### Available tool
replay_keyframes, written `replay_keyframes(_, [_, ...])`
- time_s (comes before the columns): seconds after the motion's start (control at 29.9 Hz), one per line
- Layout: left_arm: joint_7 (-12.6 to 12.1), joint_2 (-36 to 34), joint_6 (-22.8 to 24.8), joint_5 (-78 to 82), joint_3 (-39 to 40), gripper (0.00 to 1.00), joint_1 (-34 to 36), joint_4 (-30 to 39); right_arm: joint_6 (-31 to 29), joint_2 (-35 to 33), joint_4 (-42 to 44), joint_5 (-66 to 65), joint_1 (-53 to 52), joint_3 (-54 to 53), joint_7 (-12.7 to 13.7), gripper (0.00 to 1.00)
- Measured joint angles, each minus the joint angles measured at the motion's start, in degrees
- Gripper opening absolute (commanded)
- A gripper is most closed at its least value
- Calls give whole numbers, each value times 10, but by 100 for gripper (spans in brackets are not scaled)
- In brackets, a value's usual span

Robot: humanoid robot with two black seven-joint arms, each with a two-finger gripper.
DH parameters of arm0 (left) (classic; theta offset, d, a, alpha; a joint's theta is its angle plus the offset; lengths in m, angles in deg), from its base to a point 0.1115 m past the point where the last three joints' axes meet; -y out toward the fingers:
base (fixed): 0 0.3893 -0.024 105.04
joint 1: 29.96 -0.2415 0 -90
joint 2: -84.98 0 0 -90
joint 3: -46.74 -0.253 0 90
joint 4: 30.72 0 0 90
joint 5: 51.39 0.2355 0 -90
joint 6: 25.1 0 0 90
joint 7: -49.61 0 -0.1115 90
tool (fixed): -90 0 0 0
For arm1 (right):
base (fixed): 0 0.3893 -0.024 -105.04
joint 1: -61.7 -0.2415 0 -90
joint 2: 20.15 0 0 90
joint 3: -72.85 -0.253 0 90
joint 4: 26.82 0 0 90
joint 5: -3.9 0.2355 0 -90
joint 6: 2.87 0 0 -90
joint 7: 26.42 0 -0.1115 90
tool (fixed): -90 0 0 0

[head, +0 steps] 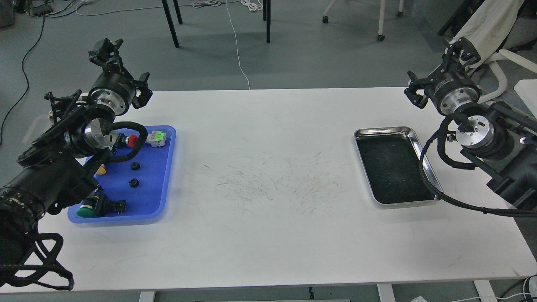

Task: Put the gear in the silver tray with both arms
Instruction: 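Lower the left gripper toward the parts in the blue tray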

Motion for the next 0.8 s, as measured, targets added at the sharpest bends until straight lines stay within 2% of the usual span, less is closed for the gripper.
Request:
replay_keyframes(0.4, [-6,-3,12,9,-4,99,2,-1,0,0,0,0,0,0,0,99])
replay_keyframes(0.64, [0,-3,43,7,-3,99,3,-5,0,0,0,0,2,0,0,99])
replay_keyframes(0.8, [0,0,46,9,-8,99,2,-9,0,0,0,0,2,0,0,99])
